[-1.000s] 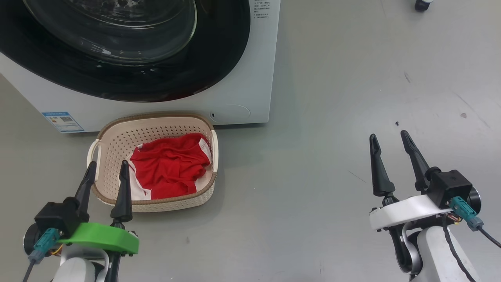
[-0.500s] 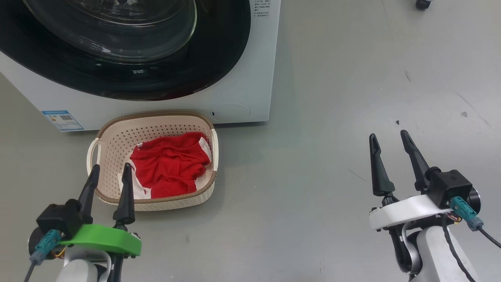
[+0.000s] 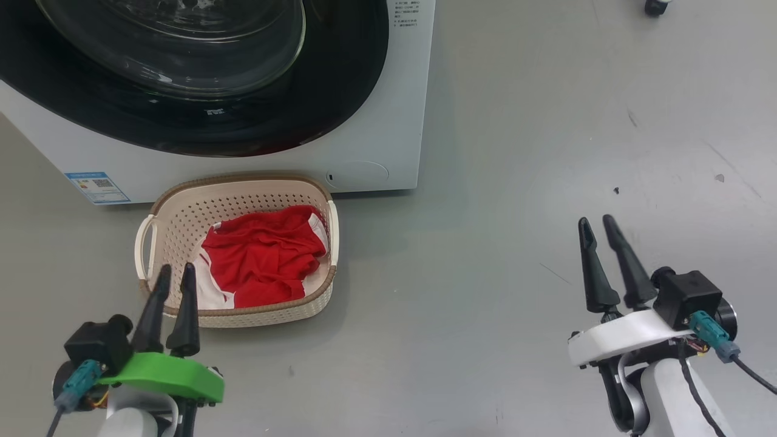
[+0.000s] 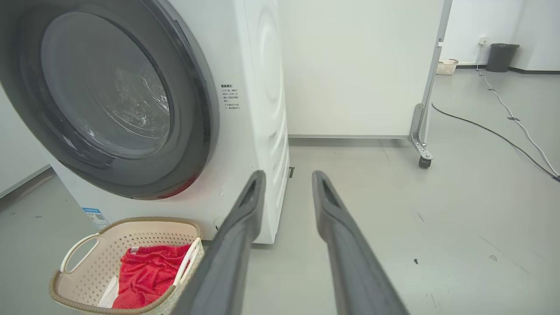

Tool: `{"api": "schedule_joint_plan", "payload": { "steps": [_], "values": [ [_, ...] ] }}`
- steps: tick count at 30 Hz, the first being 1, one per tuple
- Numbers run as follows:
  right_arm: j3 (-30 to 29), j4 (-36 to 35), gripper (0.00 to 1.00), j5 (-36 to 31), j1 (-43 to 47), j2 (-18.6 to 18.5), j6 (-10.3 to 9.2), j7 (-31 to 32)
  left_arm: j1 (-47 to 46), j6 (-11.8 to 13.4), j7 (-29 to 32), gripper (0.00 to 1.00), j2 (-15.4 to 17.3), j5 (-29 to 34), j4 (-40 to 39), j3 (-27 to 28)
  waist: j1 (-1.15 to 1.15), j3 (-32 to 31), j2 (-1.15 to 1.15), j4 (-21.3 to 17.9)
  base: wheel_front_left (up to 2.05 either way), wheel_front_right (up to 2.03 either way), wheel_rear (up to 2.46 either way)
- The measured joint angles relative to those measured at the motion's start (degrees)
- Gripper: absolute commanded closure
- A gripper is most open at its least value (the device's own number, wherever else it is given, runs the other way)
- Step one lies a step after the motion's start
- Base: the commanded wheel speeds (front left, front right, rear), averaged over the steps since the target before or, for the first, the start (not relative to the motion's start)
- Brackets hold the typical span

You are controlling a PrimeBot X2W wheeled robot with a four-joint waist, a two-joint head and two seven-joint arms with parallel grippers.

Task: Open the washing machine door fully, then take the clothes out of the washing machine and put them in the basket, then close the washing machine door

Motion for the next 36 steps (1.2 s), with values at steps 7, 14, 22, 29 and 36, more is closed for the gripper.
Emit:
{"api": "schedule_joint_plan", "payload": {
  "steps": [7,14,22,29,36],
  "values": [
    [0.4,2.7,1.0,0.7,2.6,0.7,0.0,0.0,1.4,0.0,0.1,1.0,-1.3,-0.8,2.5,-0.6,0.0,0.0,0.0,0.0,0.0,0.0,0.0],
    [0.7,1.6,1.0,5.3,3.5,0.7,0.21,0.0,1.4,0.0,0.7,1.0,-1.4,-5.5,1.8,-0.6,0.0,-0.6,0.0,0.2,0.0,0.0,0.0],
    [-0.3,1.2,1.0,13.2,3.8,0.7,0.53,1.1,2.0,0.0,2.4,1.0,-1.5,-11.3,1.6,0.0,0.0,-1.7,0.0,0.6,0.0,0.0,0.0],
    [-1.2,1.2,1.0,18.9,3.8,0.6,0.57,2.5,2.0,0.0,3.7,1.0,-1.6,-16.1,1.3,0.5,0.0,-2.4,0.0,0.9,0.0,0.0,0.0],
    [-2.0,1.1,1.0,24.7,3.8,0.0,0.87,3.6,2.0,0.0,5.0,1.0,-1.5,-20.6,1.0,1.1,0.0,-3.1,0.0,1.2,0.0,0.0,0.0]
  ]
}}
